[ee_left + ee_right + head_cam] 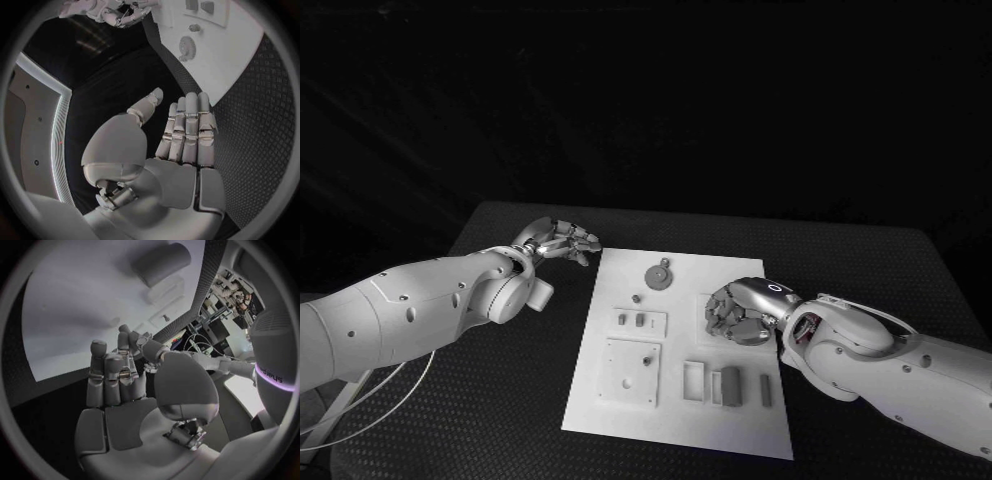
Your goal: Assemble the parts on the task board
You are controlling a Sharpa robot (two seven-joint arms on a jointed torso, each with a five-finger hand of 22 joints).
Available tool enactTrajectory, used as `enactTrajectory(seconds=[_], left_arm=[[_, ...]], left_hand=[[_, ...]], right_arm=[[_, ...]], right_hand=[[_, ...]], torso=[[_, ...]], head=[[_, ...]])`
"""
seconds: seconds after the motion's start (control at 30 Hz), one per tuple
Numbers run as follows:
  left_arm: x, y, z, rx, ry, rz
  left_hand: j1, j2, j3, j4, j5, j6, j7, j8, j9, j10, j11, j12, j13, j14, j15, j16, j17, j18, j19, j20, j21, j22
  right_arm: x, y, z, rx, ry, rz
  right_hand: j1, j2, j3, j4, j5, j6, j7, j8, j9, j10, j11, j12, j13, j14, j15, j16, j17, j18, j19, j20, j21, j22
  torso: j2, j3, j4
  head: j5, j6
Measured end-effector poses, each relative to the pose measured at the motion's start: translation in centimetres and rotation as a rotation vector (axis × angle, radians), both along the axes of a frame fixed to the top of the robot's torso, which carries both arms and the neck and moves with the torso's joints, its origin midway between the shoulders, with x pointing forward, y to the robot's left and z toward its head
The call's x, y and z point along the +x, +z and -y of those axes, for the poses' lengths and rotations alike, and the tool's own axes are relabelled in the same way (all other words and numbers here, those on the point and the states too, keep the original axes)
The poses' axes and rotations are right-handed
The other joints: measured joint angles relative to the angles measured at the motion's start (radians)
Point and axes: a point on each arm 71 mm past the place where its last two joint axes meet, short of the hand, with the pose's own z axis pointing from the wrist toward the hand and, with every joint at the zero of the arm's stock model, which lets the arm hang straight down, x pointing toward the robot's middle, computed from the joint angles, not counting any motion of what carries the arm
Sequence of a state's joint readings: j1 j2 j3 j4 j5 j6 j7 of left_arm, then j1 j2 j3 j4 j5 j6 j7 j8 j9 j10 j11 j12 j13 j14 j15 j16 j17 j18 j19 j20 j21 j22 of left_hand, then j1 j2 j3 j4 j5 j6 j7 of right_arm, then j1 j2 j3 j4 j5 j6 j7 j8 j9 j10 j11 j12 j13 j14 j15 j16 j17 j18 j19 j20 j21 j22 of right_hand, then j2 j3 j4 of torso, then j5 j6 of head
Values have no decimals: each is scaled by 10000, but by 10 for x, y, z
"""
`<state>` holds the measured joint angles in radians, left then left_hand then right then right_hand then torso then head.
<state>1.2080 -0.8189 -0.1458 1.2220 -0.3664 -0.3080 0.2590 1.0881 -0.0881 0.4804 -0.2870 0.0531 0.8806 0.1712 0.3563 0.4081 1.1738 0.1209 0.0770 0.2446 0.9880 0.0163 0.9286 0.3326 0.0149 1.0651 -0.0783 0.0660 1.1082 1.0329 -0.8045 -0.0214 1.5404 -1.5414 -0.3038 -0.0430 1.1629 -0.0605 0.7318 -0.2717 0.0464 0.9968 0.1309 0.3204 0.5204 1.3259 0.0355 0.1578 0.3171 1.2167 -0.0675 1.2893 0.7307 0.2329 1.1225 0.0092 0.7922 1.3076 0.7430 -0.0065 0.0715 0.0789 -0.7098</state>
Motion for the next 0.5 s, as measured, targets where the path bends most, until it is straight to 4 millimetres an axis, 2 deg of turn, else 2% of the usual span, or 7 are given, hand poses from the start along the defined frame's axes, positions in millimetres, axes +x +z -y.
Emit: enactTrajectory(seconds=[0.17, 0.5], left_arm=[[0, 0, 0, 0, 1, -1], [0, 0, 0, -3, -3, 1]], left_hand=[[0, 0, 0, 0, 0, 0, 0, 0, 0, 0, 0, 0, 0, 0, 0, 0, 9, 0, 0, 0, 0, 0], [0, 0, 0, 0, 0, 0, 0, 0, 1, 0, 0, 0, -1, 0, 0, -38, 8, 0, 0, 0, 0, -8]], right_arm=[[-3, 2, -5, 484, 11, -275], [-11, 8, -32, 1090, 573, -437]], right_hand=[[-72, 5, 26, -27, 0, 4, -3, 0, 0, 0, 0, 0, 13, 1, 2, 0, -9, 0, 1, 1, 0, 0], [-77, 1, 24, -29, -1, 6, -3, 0, 0, -1, 0, 0, 38, -17, -17, 0, -9, 1, 50, -17, -1, -1]], torso=[[2, 1, 0], [1, -1, 5]], head=[[10, -8], [88, -56]])
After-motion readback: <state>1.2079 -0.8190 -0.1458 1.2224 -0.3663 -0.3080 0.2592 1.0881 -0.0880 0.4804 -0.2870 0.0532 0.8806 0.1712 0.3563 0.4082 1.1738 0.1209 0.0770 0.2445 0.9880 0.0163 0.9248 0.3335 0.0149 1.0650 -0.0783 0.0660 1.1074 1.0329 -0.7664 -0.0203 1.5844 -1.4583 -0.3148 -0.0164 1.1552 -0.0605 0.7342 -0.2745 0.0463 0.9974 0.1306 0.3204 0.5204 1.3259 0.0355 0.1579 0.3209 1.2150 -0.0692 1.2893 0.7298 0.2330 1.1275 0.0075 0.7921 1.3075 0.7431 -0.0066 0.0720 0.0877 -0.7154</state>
